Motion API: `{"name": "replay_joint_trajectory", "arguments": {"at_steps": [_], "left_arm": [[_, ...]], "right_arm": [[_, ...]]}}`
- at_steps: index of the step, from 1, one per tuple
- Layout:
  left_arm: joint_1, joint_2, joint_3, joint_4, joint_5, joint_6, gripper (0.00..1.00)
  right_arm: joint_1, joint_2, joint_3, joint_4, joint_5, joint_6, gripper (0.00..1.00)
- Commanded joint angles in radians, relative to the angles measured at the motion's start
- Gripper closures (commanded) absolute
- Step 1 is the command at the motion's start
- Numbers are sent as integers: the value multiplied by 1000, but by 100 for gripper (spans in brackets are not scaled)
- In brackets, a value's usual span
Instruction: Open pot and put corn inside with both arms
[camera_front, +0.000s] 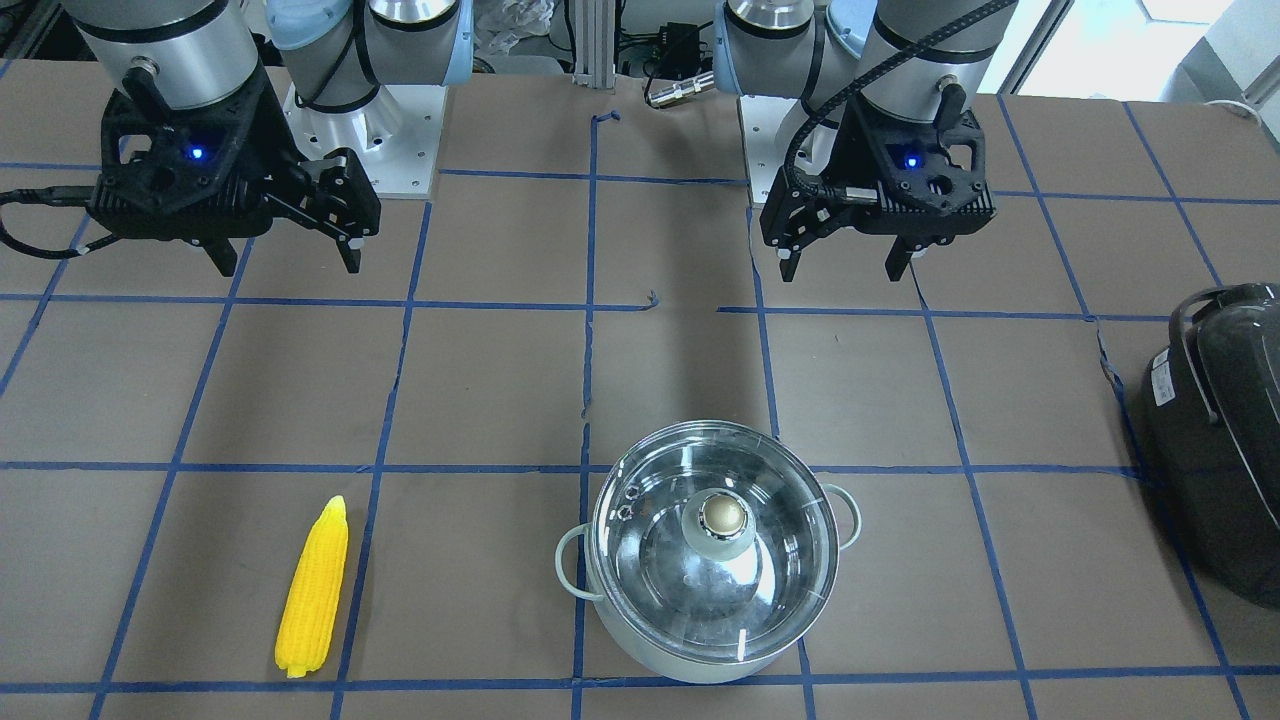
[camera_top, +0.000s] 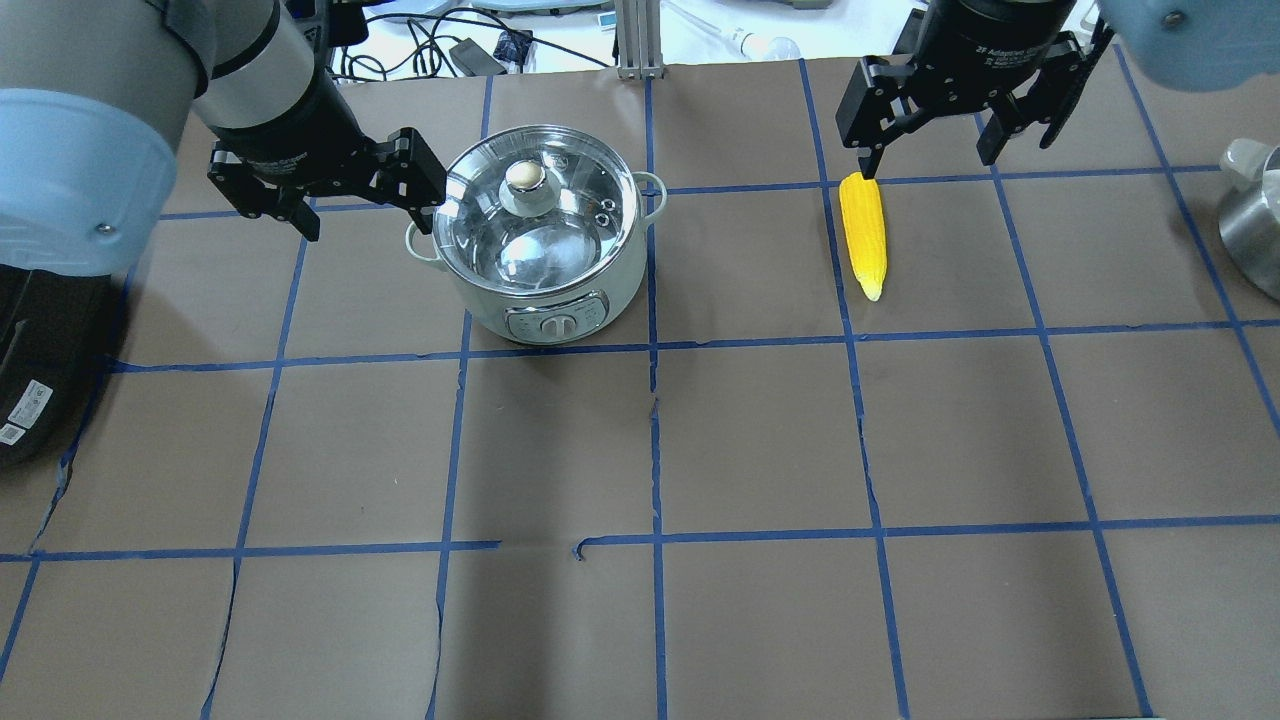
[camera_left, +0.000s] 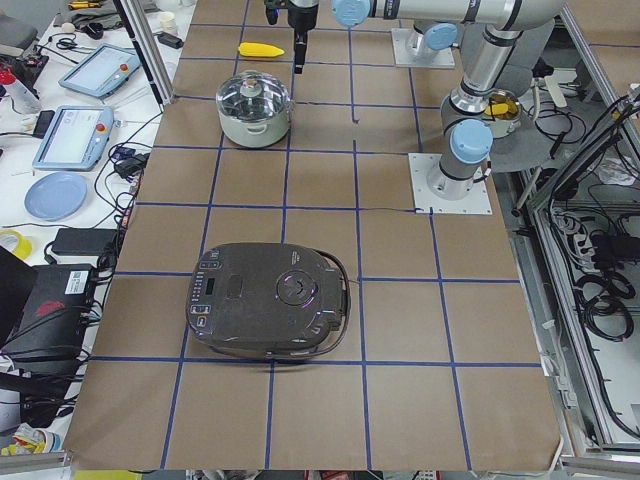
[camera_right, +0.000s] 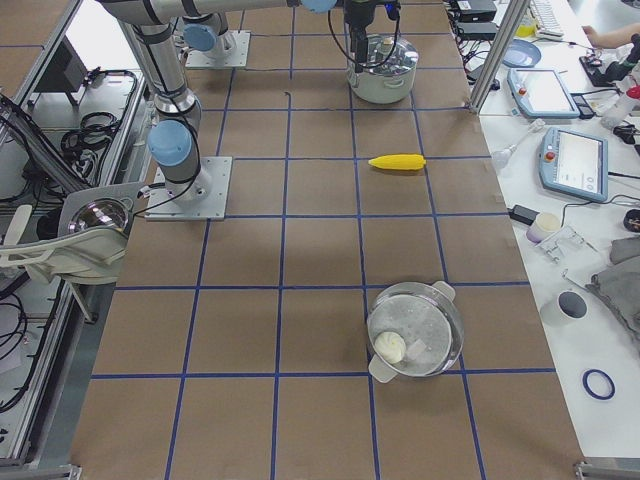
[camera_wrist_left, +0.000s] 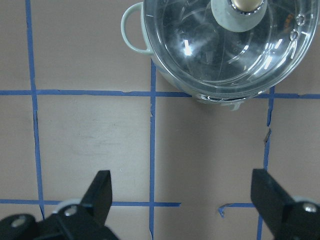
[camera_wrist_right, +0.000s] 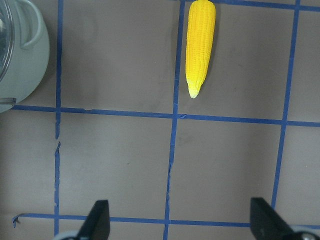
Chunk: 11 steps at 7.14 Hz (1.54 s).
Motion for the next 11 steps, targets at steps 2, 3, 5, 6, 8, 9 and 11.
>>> {"name": "replay_joint_trajectory", "arguments": {"at_steps": [2, 3, 5, 6, 8, 9, 11], "left_arm": [[2, -1, 25, -43, 3, 1, 0], [4, -1, 31, -50, 6, 1, 0], [2, -9, 59, -84, -5, -10, 0], [2, -9, 59, -103, -5, -10, 0], [1, -7, 53, -100, -10, -10, 0], [1, -7, 53, -98, -10, -8, 0], [2, -6, 50, -94, -10, -8, 0]], "right_arm": [[-3, 2, 1, 0, -4, -2, 0], [1, 0, 4, 2, -2, 2, 0], [-2, -2, 13, 0, 3, 0, 0], [-3, 0, 13, 0, 2, -2, 0], [-3, 0, 22, -8, 6, 0, 0], [-3, 0, 24, -14, 3, 0, 0], [-3, 0, 24, -15, 0, -2, 0]]}}
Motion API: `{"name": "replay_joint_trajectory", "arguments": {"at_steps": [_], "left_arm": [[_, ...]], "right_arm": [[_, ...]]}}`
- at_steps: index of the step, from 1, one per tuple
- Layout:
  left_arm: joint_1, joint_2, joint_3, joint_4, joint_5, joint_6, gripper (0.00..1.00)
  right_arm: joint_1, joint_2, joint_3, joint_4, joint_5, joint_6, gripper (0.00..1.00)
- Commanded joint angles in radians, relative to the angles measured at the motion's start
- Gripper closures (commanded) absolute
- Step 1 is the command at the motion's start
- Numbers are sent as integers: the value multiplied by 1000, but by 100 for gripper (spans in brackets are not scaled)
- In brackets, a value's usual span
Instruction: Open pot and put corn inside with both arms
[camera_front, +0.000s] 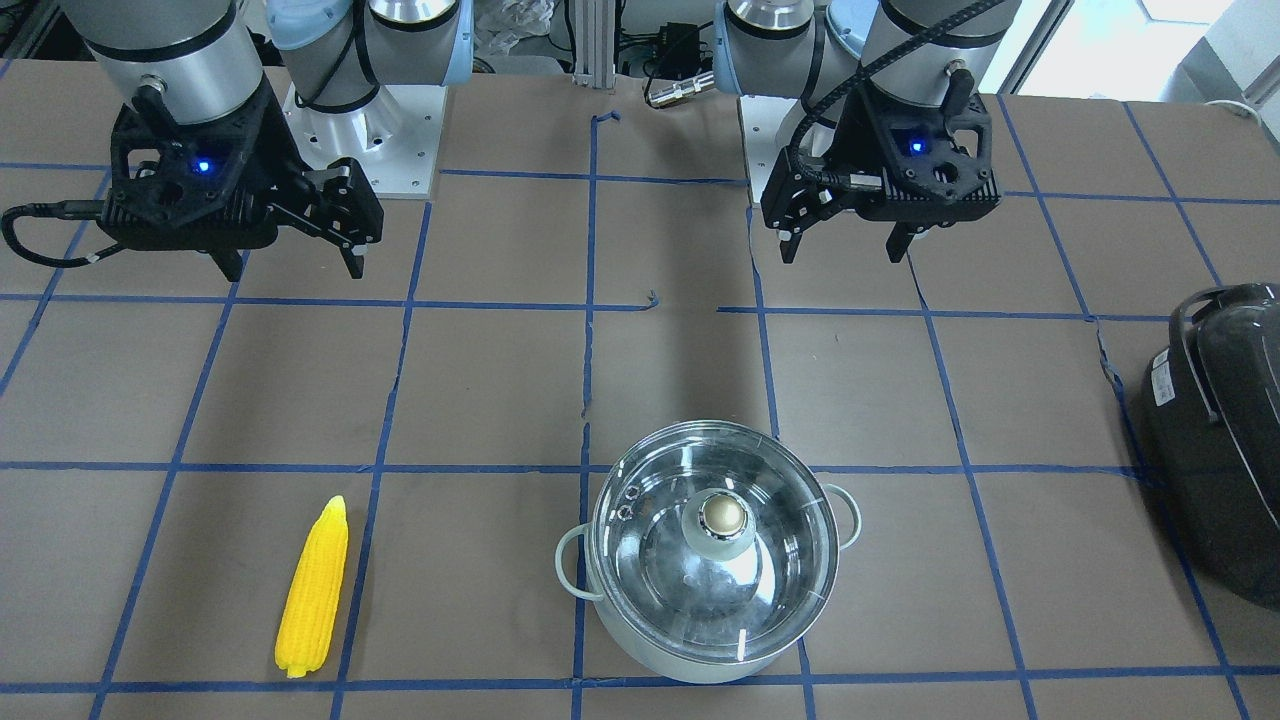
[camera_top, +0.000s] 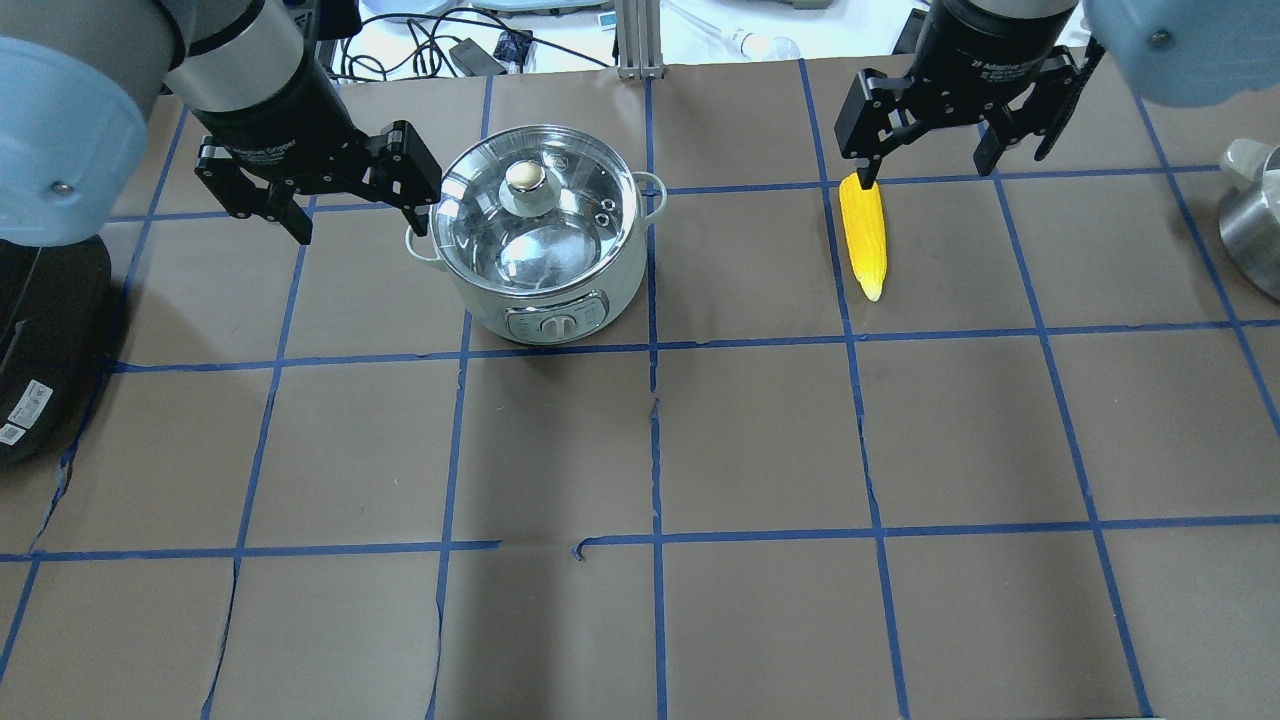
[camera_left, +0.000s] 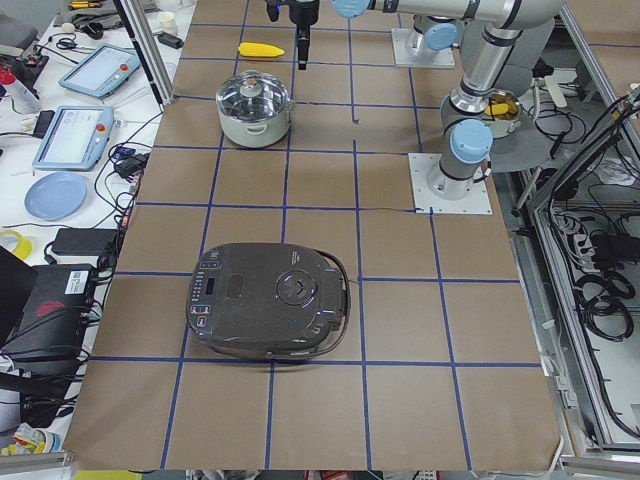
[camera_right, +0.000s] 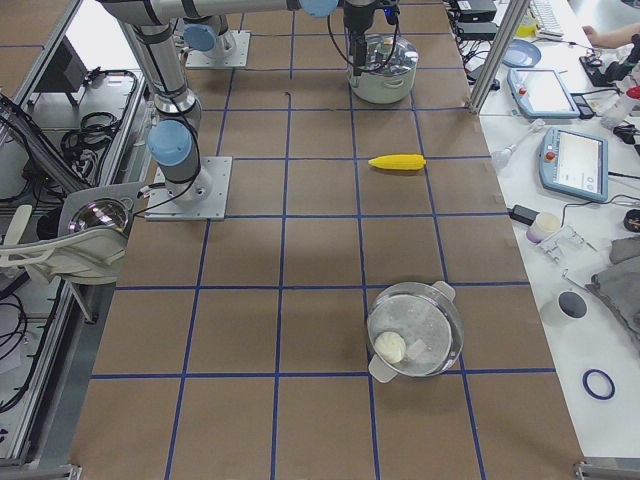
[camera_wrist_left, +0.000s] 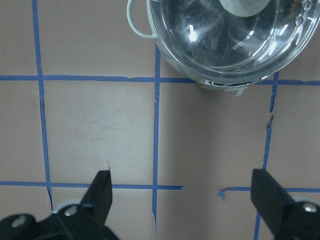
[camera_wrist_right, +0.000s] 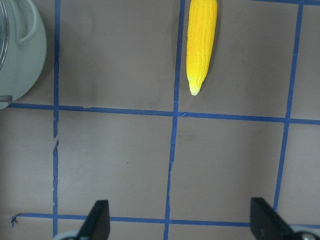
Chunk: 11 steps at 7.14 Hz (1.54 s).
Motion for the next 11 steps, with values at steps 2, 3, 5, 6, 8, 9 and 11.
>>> {"name": "replay_joint_trajectory", "arguments": {"at_steps": [2, 3, 5, 6, 8, 9, 11], "left_arm": [[-1, 1, -5, 5, 0, 0, 0], [-1, 1, -5, 5, 0, 0, 0], [1, 2, -6, 5, 0, 0, 0], [1, 2, -6, 5, 0, 2, 0], [1, 2, -6, 6, 0, 2, 0], [2, 2, -2, 6, -2, 3, 0], [4, -10, 10, 6, -3, 0, 0]], "right_arm": [[-2, 0, 1, -1, -2, 1, 0], [0, 0, 2, -1, -2, 1, 0], [-2, 2, 4, -1, -2, 1, 0], [-3, 2, 20, -18, -3, -1, 0], [-3, 11, 56, -105, 9, -1, 0], [-12, 20, 77, -163, 15, -13, 0], [-41, 130, 83, -295, 26, -14, 0]]}}
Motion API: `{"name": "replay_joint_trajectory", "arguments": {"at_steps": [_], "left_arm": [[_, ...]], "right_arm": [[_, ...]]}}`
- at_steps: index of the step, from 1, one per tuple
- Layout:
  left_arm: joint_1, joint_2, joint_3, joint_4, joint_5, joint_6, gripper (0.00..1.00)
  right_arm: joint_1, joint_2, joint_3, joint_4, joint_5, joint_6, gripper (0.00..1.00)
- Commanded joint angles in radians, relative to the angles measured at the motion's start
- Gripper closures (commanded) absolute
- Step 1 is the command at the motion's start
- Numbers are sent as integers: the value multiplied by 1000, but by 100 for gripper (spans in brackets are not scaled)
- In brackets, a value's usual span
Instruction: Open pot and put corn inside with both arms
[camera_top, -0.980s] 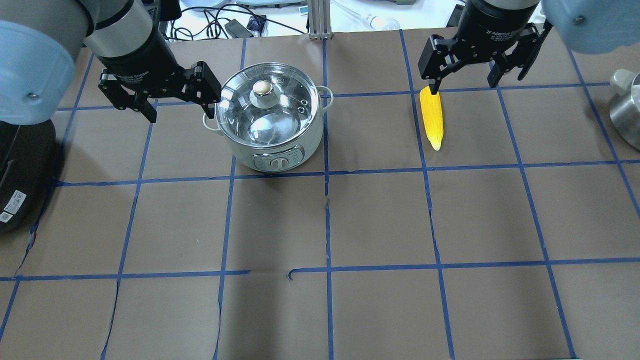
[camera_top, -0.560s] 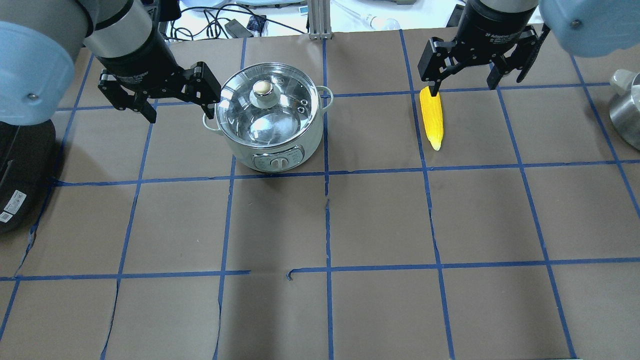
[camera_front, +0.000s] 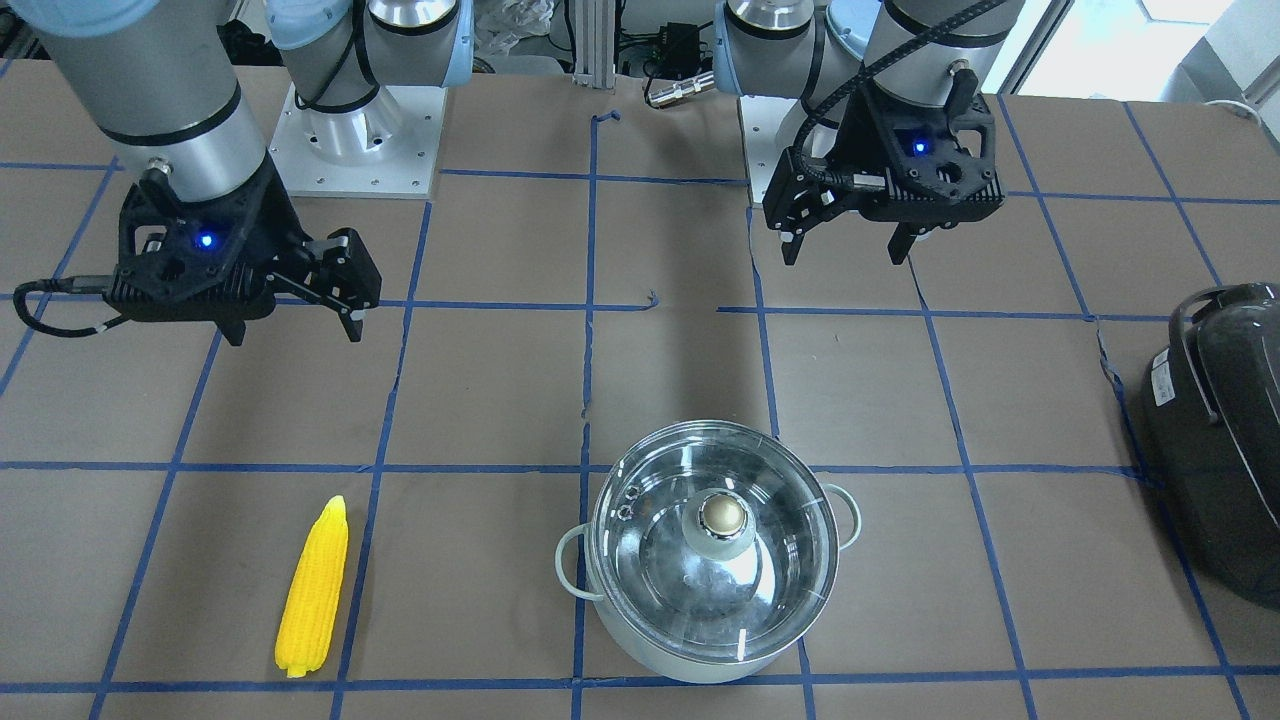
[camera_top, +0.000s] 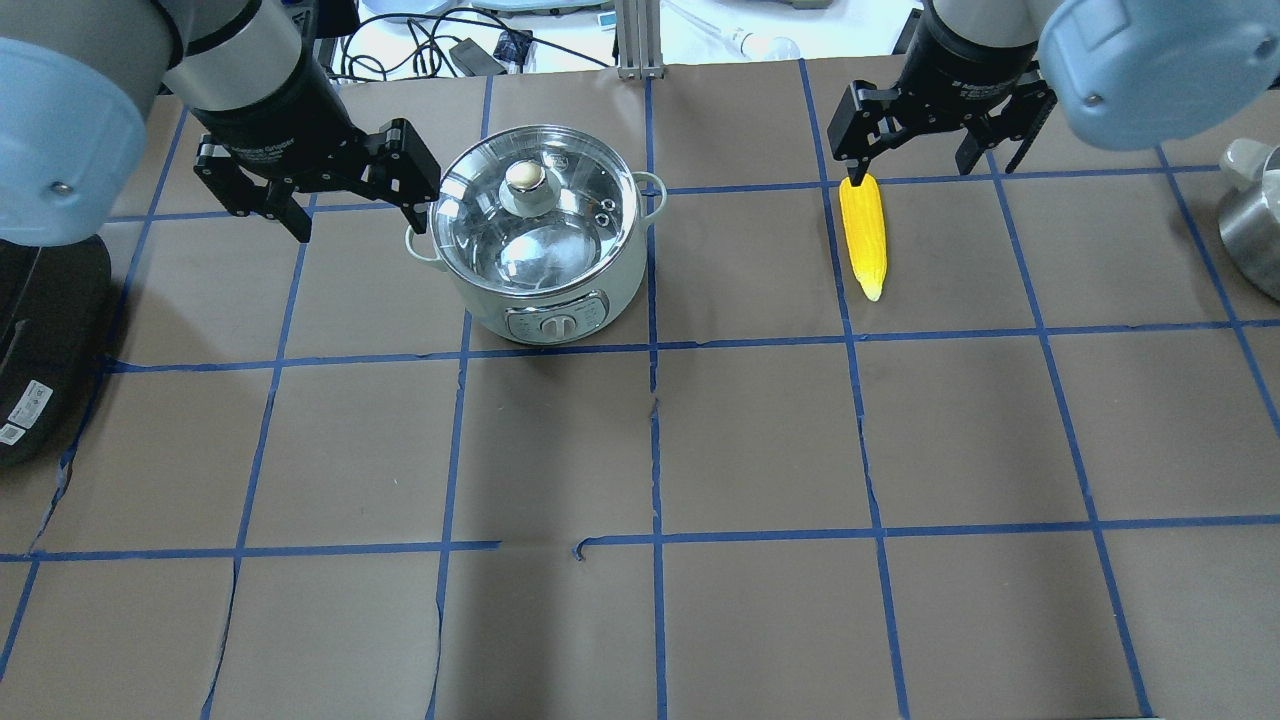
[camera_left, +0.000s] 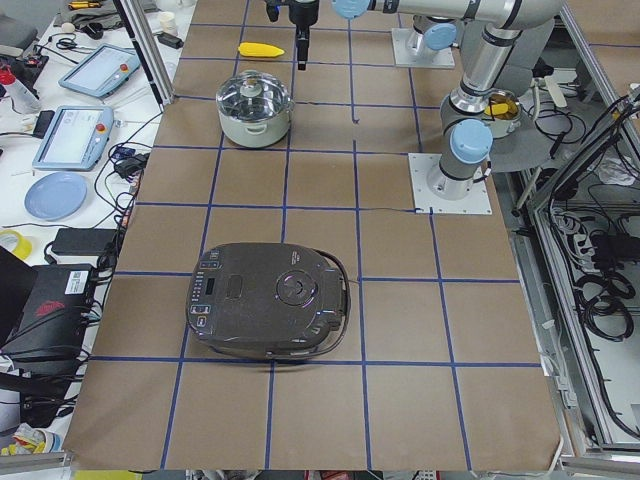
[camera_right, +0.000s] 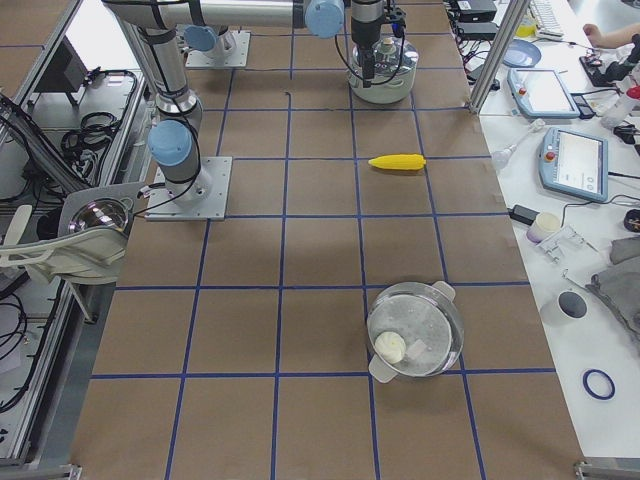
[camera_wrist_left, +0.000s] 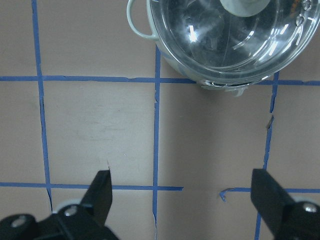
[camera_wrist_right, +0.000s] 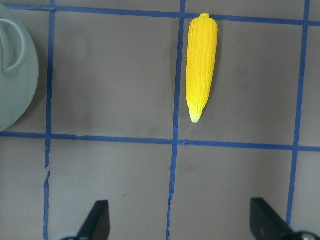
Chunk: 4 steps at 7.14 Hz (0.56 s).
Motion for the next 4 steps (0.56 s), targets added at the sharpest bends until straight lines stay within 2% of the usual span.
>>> {"name": "replay_joint_trajectory", "arguments": {"at_steps": [1, 4], "left_arm": [[2, -19, 14, 0, 5, 0, 0], [7, -82, 74, 8, 7, -9, 0]], "right_arm": [[-21, 110, 4, -137, 9, -6, 0], [-29, 298, -6, -332, 6, -4, 0]]}}
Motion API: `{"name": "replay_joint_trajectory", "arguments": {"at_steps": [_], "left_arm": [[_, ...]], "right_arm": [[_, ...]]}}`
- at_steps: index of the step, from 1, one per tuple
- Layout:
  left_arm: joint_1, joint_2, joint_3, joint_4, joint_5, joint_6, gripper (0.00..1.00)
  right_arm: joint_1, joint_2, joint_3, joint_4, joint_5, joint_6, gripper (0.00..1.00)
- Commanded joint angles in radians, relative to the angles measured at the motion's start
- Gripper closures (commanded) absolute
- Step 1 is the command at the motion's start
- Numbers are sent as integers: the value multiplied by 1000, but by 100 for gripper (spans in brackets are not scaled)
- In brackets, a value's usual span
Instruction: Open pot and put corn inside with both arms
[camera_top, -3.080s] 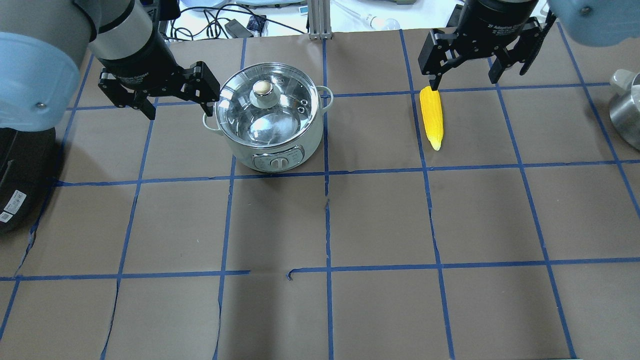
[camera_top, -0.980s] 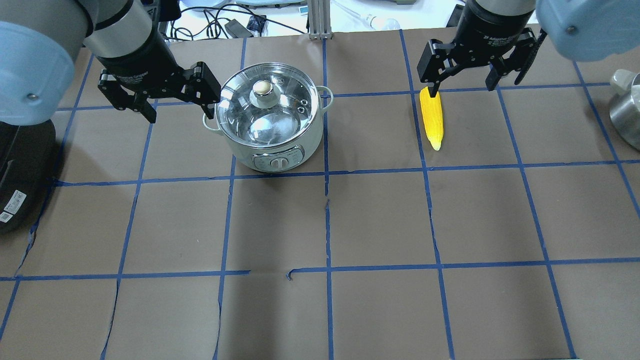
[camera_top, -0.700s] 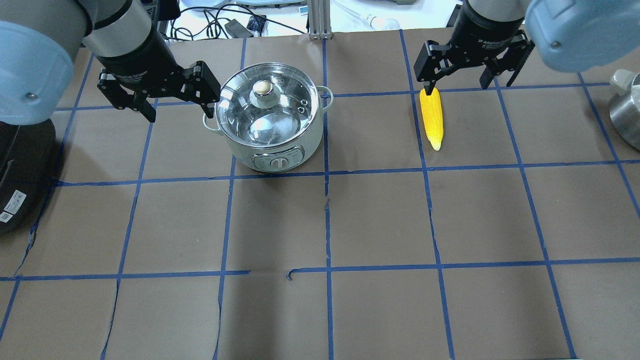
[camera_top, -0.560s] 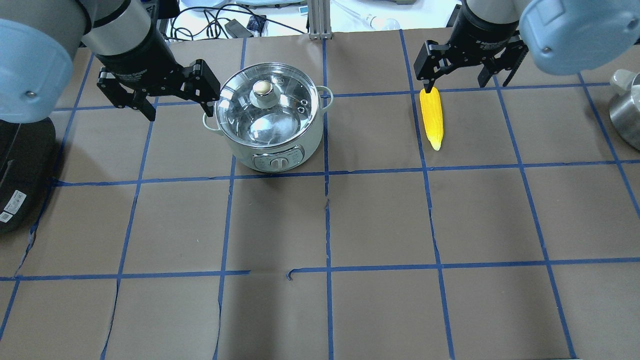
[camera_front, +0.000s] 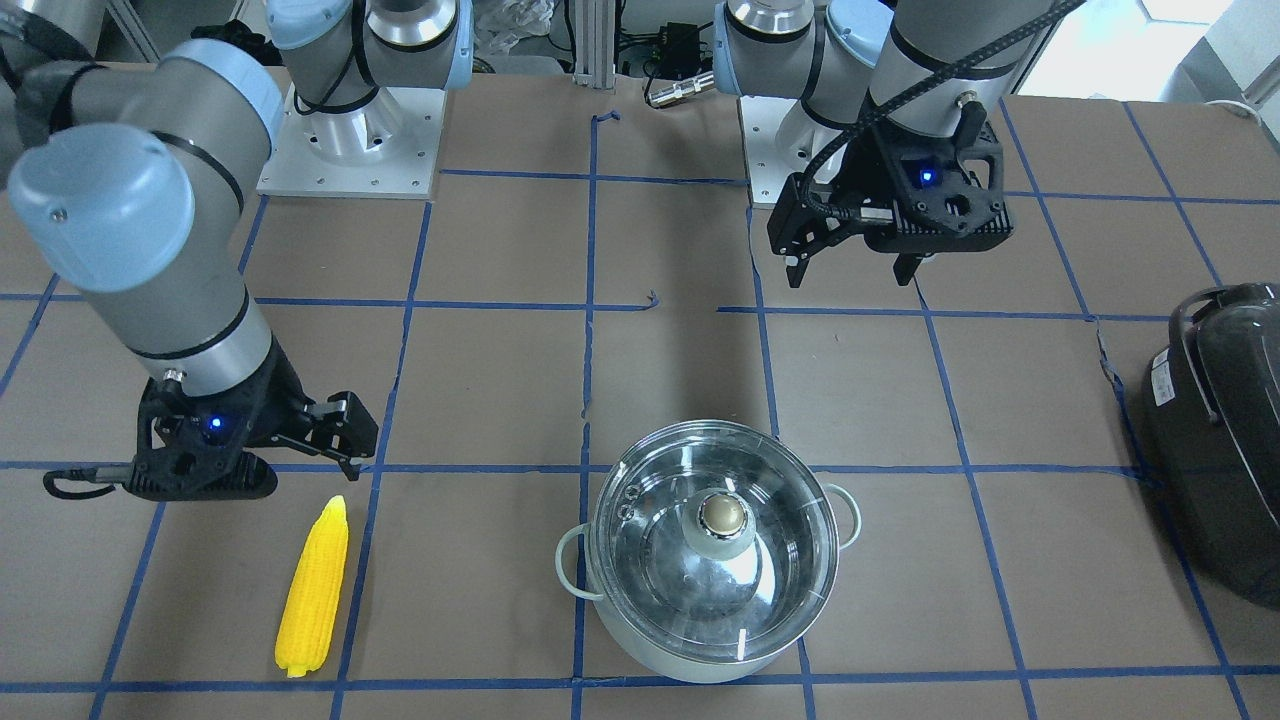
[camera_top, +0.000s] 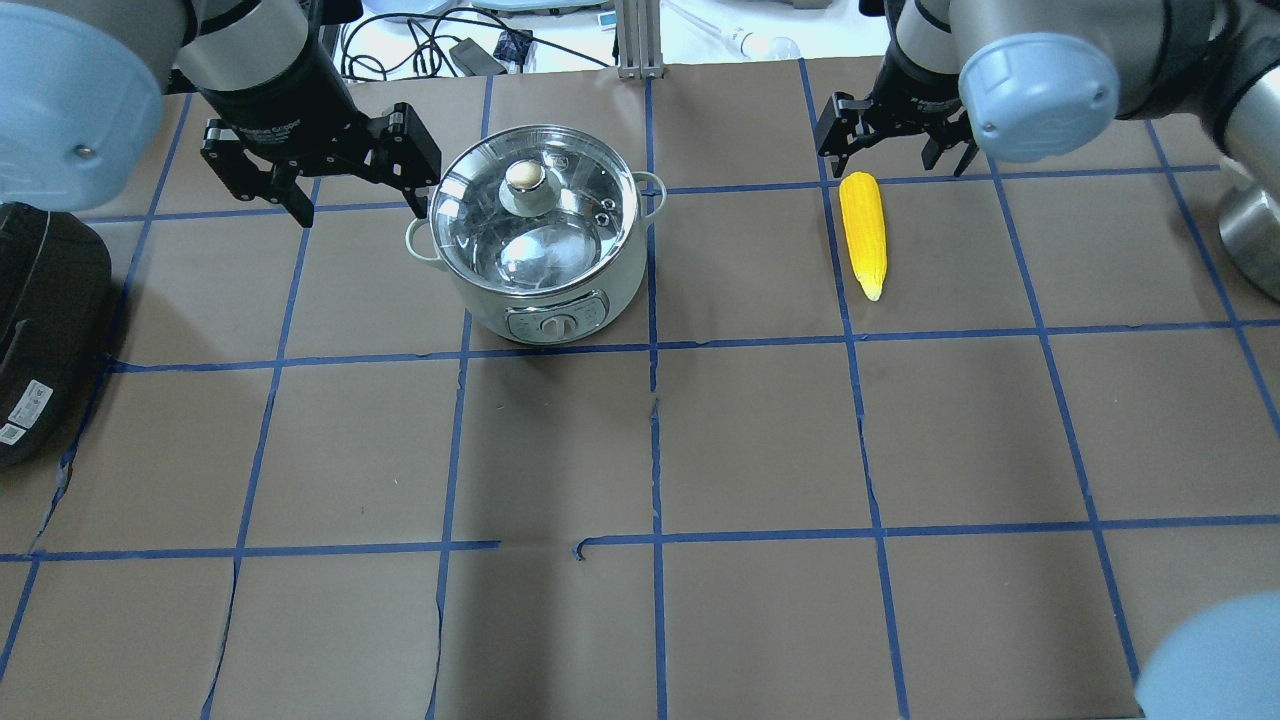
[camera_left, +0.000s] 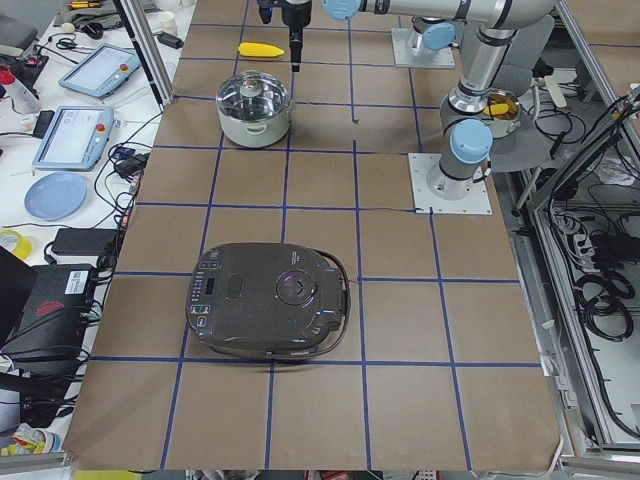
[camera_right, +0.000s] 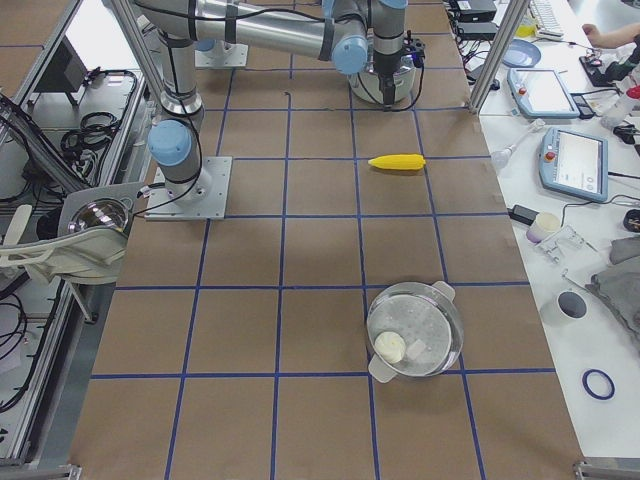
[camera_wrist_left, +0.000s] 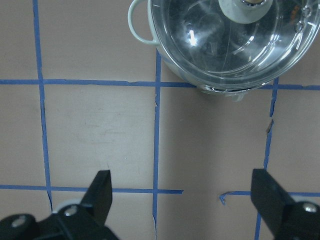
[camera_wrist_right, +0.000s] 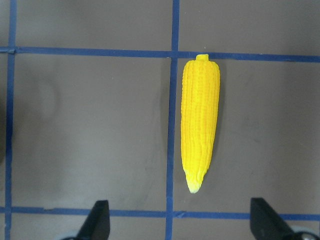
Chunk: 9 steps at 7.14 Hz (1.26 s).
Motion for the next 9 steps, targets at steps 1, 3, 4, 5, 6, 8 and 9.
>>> {"name": "replay_joint_trajectory", "arguments": {"at_steps": [1, 3, 4, 5, 6, 8, 9], "left_arm": [[1, -52, 32, 7, -5, -5, 0], [0, -144, 21, 244, -1, -3, 0], [0, -182, 27, 247, -4, -9, 0], [-3, -233, 41, 261, -5, -43, 0], [-11, -280, 88, 266, -5, -55, 0], [-57, -390, 206, 270, 4, -123, 0], [-84, -427, 228, 274, 16, -132, 0]], "right_arm": [[-7, 119, -3, -148, -6, 1, 0], [-42, 184, -6, -201, 3, -1, 0], [-44, 208, -7, -224, 1, -1, 0], [-45, 235, -9, -242, -9, -1, 0], [-48, 259, -10, -242, -13, 0, 0], [-50, 267, 2, -245, -13, 11, 0], [-50, 269, 4, -245, -10, 13, 0]]}}
